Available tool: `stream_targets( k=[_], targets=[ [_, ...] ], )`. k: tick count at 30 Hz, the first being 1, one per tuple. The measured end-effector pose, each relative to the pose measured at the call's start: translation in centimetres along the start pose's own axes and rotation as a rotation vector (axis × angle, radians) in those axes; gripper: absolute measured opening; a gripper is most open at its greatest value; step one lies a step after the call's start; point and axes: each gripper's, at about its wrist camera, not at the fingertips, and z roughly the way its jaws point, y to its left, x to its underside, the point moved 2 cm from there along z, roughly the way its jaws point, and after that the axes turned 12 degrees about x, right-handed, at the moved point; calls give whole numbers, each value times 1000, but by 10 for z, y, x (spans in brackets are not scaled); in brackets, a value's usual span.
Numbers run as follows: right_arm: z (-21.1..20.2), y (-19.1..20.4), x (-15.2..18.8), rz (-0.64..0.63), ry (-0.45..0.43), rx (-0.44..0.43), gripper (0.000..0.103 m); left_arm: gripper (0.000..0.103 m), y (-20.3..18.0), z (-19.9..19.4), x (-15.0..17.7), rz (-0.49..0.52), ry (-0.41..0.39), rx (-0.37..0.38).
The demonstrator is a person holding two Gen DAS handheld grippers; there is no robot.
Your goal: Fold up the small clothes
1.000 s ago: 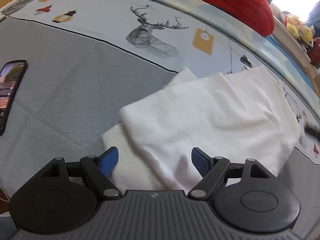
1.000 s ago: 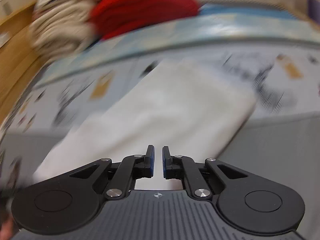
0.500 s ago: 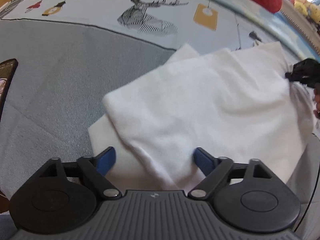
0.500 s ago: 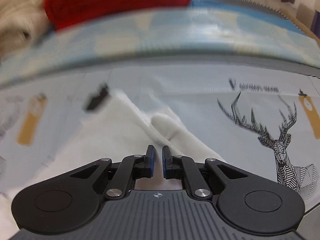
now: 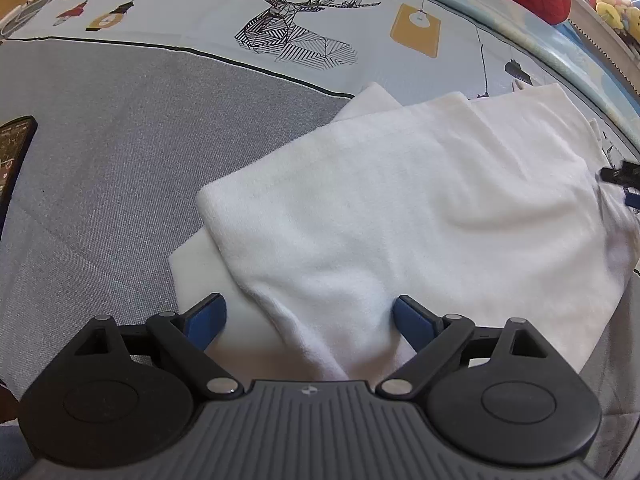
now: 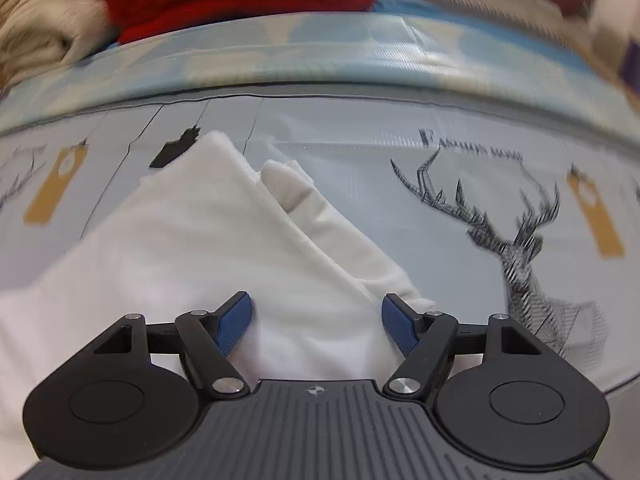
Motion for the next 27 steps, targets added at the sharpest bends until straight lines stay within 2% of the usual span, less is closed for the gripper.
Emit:
stream_targets(
  k=[2, 4, 6, 13, 18, 22, 27],
  targets=[
    [-12, -10, -1, 60, -23, -11, 75, 94, 0, 0, -1, -1, 2, 2],
    [-25, -31, -1, 177, -39, -69, 76, 94, 2, 0, -2, -10, 4, 8],
    [-33, -57, 6, 285, -38, -90, 77, 94, 3, -1, -3, -15, 5, 14],
    [-26, -115, 48, 476, 90, -118, 77, 94, 10, -7, -6, -54, -8, 32],
    [-20, -128, 65, 577, 129, -139, 77, 94, 9, -9, -8, -64, -12, 39],
    [-18, -125, 64, 596, 139, -157, 78, 94, 4, -16, -9, -55, -40, 82],
    [-14, -118, 62, 619, 153, -220, 85, 94, 2, -20, -10, -50, -50, 114]
  ],
)
